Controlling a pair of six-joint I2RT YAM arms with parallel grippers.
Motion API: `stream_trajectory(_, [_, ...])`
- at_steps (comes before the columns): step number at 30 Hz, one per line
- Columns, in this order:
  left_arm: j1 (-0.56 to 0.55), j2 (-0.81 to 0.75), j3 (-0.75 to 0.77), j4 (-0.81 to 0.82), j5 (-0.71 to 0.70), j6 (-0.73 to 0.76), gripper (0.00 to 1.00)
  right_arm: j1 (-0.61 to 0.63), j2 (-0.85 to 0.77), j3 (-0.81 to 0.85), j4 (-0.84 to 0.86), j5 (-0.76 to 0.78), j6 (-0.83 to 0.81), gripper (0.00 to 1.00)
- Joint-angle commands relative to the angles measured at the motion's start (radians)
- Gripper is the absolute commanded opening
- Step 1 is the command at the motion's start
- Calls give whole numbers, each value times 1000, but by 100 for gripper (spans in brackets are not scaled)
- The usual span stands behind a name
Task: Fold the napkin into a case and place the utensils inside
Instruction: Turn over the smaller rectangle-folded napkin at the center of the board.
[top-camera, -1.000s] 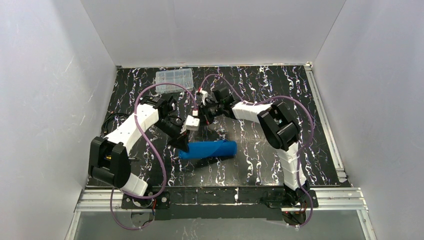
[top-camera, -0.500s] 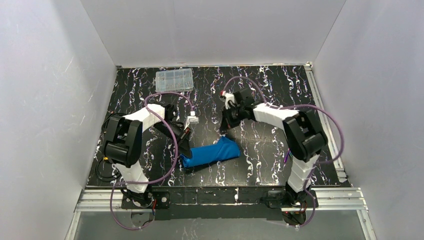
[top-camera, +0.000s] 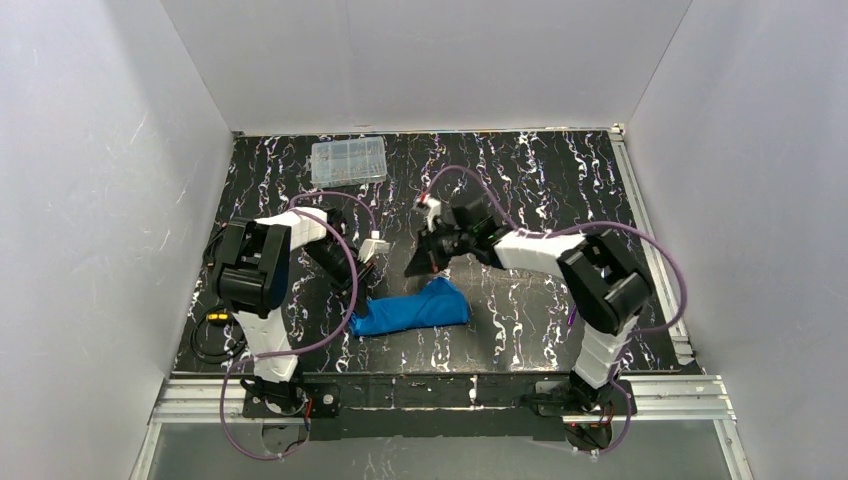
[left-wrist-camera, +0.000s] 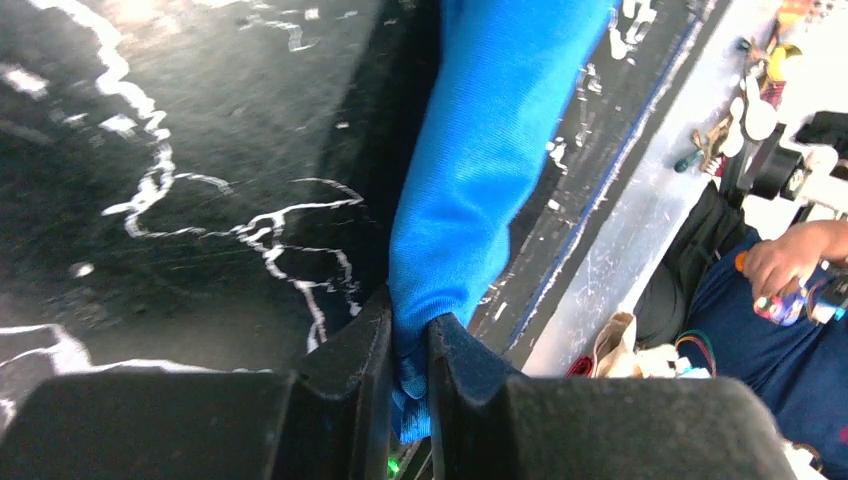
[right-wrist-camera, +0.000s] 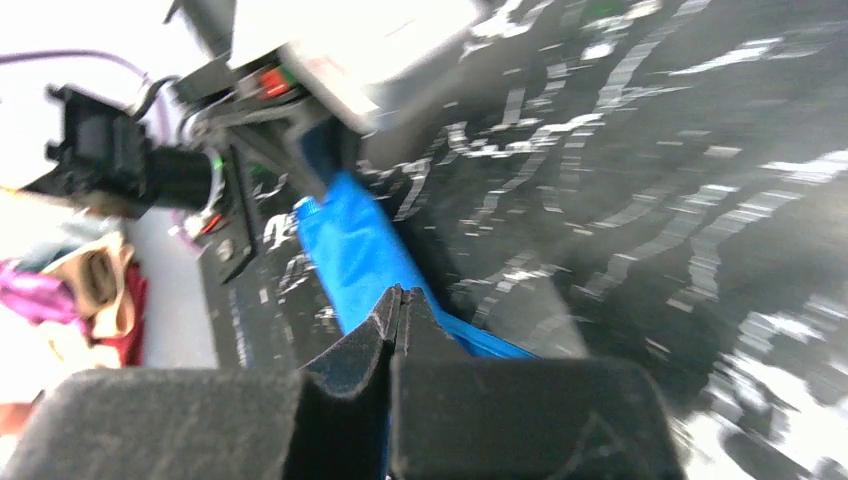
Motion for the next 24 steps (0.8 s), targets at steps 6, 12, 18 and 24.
stream_trajectory(6, [48, 21, 30, 88, -199, -74, 28, 150, 211, -25, 600, -316, 338, 1])
stream_trajectory(12, [53, -35, 26, 124, -205, -70, 93, 174, 323, 71, 430, -281, 244, 1])
stream_trajectory(18, [67, -148, 100, 32, -179, -19, 98, 178, 390, 122, 262, -188, 155, 1])
stream_trajectory(24, [73, -358, -47, 280, -305, -95, 99, 180, 411, 114, 284, -138, 174, 1])
